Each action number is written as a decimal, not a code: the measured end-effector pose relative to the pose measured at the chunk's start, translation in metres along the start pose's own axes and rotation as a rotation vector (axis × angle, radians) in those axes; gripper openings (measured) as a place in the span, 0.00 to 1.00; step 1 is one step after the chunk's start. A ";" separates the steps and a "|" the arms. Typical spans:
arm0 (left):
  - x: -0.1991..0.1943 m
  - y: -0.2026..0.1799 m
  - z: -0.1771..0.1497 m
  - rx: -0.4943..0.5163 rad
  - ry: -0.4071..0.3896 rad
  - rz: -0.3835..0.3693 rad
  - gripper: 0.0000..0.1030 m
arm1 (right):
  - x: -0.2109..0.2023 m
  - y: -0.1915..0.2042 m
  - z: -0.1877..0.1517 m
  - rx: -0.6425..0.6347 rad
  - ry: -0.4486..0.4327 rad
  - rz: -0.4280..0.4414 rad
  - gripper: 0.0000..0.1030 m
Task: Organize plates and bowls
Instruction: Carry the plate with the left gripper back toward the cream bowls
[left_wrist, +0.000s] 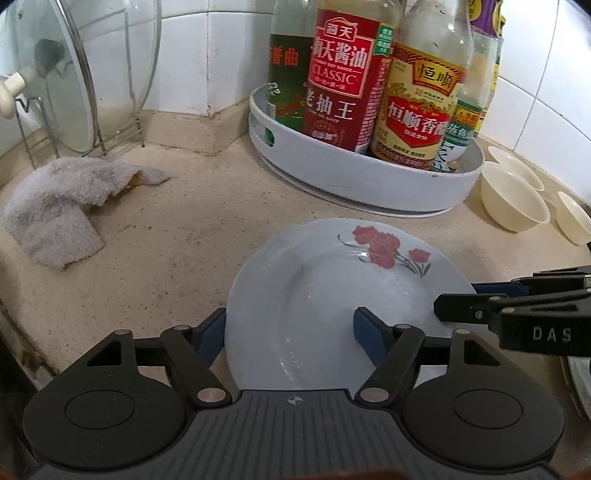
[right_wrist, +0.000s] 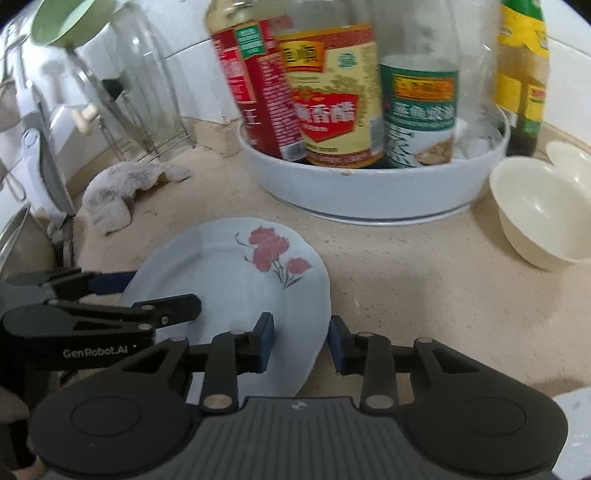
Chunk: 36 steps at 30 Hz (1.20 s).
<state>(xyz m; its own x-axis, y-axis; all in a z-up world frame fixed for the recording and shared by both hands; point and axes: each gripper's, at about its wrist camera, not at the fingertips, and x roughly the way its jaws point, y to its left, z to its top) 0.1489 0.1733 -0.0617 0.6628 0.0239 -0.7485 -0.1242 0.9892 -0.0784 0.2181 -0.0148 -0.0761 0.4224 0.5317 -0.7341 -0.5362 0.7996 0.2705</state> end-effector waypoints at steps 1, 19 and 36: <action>0.000 -0.001 0.000 -0.003 0.000 -0.006 0.72 | -0.001 -0.003 0.000 0.020 0.000 -0.001 0.31; -0.006 -0.031 0.010 0.039 -0.017 -0.102 0.70 | -0.043 -0.034 -0.007 0.137 -0.071 -0.034 0.31; -0.019 -0.084 0.029 0.150 -0.075 -0.215 0.70 | -0.101 -0.066 -0.023 0.277 -0.171 -0.106 0.31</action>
<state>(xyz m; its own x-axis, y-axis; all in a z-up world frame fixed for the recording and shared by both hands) 0.1677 0.0941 -0.0215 0.7157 -0.1837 -0.6738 0.1322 0.9830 -0.1276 0.1945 -0.1276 -0.0341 0.5939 0.4619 -0.6587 -0.2738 0.8859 0.3744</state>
